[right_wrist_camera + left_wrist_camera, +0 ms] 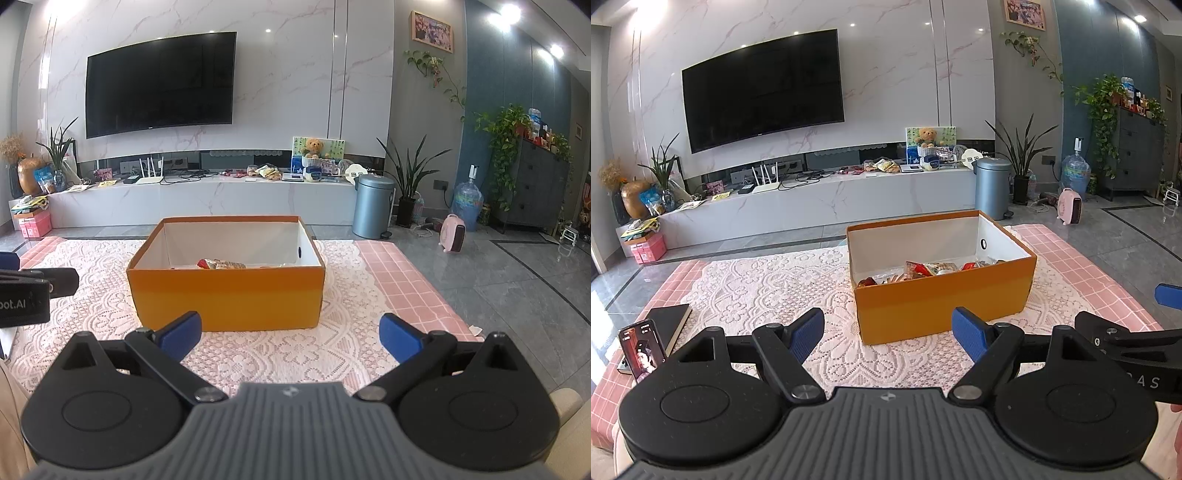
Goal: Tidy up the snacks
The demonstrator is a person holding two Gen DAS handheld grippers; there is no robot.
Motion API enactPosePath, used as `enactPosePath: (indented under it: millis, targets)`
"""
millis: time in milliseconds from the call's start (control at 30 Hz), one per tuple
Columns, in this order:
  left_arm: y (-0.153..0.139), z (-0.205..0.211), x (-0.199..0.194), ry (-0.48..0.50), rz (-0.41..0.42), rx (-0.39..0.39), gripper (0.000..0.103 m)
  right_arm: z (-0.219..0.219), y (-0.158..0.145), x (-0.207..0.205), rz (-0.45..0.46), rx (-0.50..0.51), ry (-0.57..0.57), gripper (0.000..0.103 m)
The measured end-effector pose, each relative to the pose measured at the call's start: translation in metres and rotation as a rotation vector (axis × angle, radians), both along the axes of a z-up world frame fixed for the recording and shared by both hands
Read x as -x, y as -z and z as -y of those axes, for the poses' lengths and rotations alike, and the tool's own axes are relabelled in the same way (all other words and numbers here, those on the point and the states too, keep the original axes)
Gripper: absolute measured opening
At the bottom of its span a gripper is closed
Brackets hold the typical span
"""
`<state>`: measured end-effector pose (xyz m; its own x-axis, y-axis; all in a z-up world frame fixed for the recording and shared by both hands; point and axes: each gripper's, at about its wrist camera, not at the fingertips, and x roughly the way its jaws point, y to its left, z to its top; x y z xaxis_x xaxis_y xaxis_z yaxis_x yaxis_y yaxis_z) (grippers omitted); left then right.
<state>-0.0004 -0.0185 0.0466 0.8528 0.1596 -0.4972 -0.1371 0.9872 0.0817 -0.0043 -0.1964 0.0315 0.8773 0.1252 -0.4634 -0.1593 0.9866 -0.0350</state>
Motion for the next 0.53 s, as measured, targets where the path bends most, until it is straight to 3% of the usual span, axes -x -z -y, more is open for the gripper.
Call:
enactPosePath:
  millis: [533]
  targets:
    - [0.0003,0.0046,0.0008,0.012,0.003,-0.005,0.092,0.0019,0.0059,-0.0006,-0.023,0.004,-0.007,0.099]
